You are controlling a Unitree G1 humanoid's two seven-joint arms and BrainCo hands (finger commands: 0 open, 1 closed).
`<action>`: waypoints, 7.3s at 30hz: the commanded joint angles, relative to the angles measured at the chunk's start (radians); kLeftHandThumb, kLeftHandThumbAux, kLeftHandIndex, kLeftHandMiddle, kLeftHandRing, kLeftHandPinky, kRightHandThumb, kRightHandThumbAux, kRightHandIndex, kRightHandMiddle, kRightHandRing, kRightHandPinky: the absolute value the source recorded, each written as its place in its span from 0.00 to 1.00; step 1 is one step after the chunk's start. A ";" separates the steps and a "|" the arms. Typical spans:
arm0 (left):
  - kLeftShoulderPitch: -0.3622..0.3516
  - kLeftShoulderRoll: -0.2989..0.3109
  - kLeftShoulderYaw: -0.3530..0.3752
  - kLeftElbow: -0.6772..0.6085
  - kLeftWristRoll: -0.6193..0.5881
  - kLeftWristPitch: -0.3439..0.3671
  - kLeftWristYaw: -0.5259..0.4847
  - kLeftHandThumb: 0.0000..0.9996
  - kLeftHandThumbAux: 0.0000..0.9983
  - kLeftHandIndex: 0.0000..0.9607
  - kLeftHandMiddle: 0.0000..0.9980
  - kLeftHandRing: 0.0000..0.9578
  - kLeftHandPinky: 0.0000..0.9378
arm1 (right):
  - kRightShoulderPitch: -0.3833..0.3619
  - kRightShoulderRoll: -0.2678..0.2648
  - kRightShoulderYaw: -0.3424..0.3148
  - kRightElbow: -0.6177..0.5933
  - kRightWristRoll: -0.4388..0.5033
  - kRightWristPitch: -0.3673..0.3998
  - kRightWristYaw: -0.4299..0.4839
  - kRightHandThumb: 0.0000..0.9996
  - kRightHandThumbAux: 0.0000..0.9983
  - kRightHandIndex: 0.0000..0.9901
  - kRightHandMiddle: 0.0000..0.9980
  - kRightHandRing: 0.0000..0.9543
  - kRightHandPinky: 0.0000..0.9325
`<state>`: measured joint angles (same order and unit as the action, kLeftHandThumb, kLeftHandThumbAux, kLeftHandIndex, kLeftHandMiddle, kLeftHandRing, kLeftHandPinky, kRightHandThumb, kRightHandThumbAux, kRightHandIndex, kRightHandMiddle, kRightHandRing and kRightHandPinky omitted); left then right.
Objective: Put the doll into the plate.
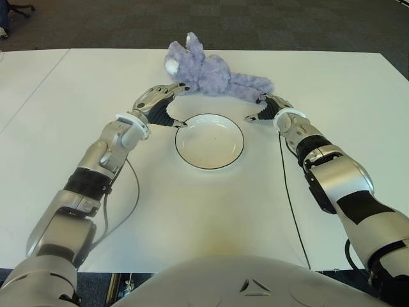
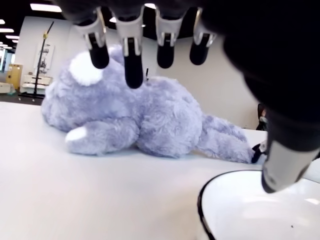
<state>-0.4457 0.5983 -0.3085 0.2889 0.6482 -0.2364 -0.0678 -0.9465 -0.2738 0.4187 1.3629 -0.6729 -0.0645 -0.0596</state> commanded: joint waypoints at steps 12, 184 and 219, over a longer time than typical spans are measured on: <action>0.012 -0.005 0.006 -0.011 0.016 0.013 -0.013 0.05 0.63 0.03 0.09 0.17 0.00 | 0.076 0.020 0.088 0.047 -0.057 0.014 0.113 0.07 0.68 0.44 0.42 0.43 0.50; 0.040 0.036 0.111 -0.187 0.021 0.197 -0.075 0.08 0.66 0.06 0.09 0.08 0.08 | 0.597 -0.806 0.132 -0.854 0.525 -0.609 1.213 0.00 0.51 0.07 0.78 0.87 0.89; -0.008 0.030 0.106 -0.061 0.020 0.131 -0.033 0.10 0.66 0.07 0.10 0.10 0.11 | 0.303 -0.499 -0.403 -1.048 1.168 -0.263 1.171 0.00 0.64 0.08 0.18 0.71 0.74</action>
<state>-0.4336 0.6343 -0.2024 0.2142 0.6663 -0.1038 -0.1101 -0.6513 -0.8249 0.0457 0.3441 0.4347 -0.4546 1.1449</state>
